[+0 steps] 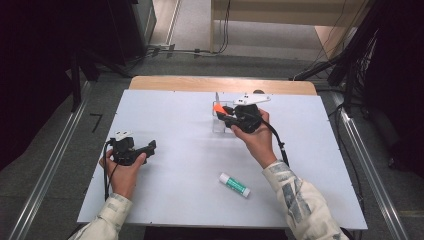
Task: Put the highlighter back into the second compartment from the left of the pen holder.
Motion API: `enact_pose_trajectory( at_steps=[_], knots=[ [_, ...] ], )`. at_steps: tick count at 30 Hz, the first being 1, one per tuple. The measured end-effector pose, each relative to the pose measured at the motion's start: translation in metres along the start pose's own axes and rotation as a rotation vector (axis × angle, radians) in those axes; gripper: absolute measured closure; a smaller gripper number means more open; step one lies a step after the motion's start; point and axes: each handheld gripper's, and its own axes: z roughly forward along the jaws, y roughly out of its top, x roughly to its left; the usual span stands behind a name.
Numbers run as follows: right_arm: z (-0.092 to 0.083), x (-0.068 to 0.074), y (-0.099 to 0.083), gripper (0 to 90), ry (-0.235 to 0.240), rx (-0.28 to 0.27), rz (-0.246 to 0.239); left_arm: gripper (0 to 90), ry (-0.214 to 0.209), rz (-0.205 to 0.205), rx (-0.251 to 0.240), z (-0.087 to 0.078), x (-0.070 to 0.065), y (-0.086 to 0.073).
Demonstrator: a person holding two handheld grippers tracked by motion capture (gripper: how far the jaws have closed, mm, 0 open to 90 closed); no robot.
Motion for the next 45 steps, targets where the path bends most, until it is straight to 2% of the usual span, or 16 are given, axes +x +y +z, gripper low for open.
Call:
enact_pose_trajectory(
  at_steps=[4, 28, 45],
  knots=[
    [0.002, -0.004, 0.005, 64.9, -0.020, -0.009, -0.003, 16.7, -0.003, 0.001, 0.001, 0.000, 0.000, 0.000],
    [0.025, -0.035, 0.023, 64.9, -0.151, -0.021, 0.085, 16.7, -0.003, -0.005, -0.007, 0.000, 0.001, 0.000],
    [0.039, -0.043, 0.031, 64.8, -0.170, -0.027, 0.106, 16.7, -0.004, -0.004, -0.006, 0.000, 0.001, 0.000]
  ],
)
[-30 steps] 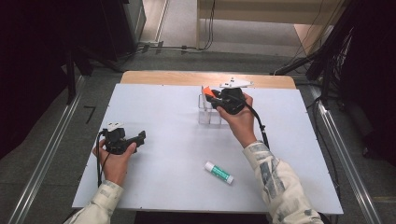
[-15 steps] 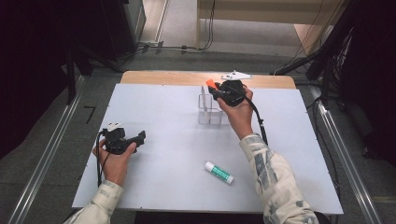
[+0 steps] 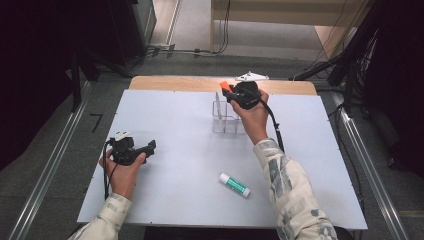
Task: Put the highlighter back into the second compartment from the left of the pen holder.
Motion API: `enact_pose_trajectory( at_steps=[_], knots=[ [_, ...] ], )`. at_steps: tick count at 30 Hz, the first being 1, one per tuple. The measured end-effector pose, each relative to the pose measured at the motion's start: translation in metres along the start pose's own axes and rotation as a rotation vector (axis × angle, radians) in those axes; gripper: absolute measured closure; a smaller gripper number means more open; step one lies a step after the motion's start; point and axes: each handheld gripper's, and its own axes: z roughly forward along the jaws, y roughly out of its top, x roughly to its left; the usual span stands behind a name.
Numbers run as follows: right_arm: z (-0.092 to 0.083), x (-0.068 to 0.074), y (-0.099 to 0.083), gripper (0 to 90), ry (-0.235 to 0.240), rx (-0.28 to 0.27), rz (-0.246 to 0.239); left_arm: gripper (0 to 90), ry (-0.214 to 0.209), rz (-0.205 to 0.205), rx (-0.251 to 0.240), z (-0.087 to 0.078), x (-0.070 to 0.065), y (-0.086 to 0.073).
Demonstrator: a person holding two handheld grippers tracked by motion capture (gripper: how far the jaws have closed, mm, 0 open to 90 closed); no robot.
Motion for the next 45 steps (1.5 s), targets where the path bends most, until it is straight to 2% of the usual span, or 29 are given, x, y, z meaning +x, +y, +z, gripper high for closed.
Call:
enact_pose_trajectory(
  at_steps=[10, 45],
  knots=[
    [0.0045, -0.0009, 0.0037, 64.7, 0.000, -0.008, 0.021, 16.8, 0.000, -0.001, -0.001, -0.0004, 0.0007, 0.0001],
    [0.0049, 0.0000, 0.0049, 64.6, 0.006, -0.018, 0.018, 16.8, 0.001, -0.001, 0.001, -0.0002, 0.0008, 0.0000]
  ],
)
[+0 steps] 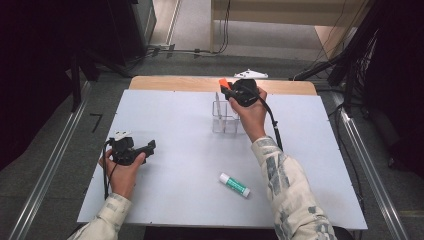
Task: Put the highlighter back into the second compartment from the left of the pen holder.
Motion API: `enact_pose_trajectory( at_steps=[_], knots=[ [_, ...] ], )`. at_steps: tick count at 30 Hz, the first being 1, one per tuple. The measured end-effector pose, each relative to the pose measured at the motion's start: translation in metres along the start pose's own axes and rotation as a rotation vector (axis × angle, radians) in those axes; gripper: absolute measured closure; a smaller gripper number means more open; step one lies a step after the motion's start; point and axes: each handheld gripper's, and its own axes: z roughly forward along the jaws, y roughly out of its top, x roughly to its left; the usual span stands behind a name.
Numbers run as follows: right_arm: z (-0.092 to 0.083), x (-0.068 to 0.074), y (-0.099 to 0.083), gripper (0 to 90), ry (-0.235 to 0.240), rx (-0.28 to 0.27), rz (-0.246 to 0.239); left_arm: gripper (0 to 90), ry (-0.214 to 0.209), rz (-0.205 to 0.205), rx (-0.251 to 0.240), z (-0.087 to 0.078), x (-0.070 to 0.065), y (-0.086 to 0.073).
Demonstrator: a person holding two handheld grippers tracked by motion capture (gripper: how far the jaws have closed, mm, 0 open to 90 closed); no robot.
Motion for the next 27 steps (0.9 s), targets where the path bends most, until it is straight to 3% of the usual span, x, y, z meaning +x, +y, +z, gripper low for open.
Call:
enact_pose_trajectory(
  at_steps=[27],
  knots=[
    [-0.0004, -0.0009, -0.0008, 64.2, 0.004, 0.003, 0.009, 16.8, -0.001, 0.000, 0.001, -0.0005, 0.0004, 0.0001]
  ],
)
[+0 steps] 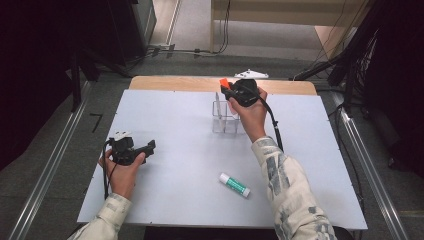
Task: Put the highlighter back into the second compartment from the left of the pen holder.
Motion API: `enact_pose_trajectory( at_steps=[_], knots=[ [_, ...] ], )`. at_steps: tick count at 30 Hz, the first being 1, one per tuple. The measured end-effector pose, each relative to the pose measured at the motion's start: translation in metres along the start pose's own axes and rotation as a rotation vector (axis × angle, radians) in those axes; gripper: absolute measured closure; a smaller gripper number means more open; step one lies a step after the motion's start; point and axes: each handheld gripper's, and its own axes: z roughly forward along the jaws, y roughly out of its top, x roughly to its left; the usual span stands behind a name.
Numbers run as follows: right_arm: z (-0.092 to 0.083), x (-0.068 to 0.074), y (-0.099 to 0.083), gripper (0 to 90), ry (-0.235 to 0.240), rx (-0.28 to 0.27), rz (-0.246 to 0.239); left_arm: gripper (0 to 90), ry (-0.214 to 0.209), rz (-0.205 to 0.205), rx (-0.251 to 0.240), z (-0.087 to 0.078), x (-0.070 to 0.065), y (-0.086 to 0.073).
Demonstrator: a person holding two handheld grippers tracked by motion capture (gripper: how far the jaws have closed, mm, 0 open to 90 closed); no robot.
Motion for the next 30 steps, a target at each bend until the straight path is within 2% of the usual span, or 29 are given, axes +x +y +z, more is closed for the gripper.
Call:
enact_pose_trajectory(
  at_steps=[16, 21, 30],
  knots=[
    [-0.009, -0.002, -0.009, 64.2, 0.006, -0.006, 0.005, 16.8, -0.001, 0.000, -0.002, 0.000, 0.000, 0.000],
    [-0.015, -0.003, -0.016, 57.0, 0.038, -0.011, 0.021, 16.8, 0.001, 0.000, -0.001, 0.000, 0.000, 0.000],
    [-0.021, -0.008, -0.023, 47.9, 0.049, -0.010, 0.033, 16.8, -0.001, 0.002, 0.005, 0.000, -0.001, -0.001]
  ],
)
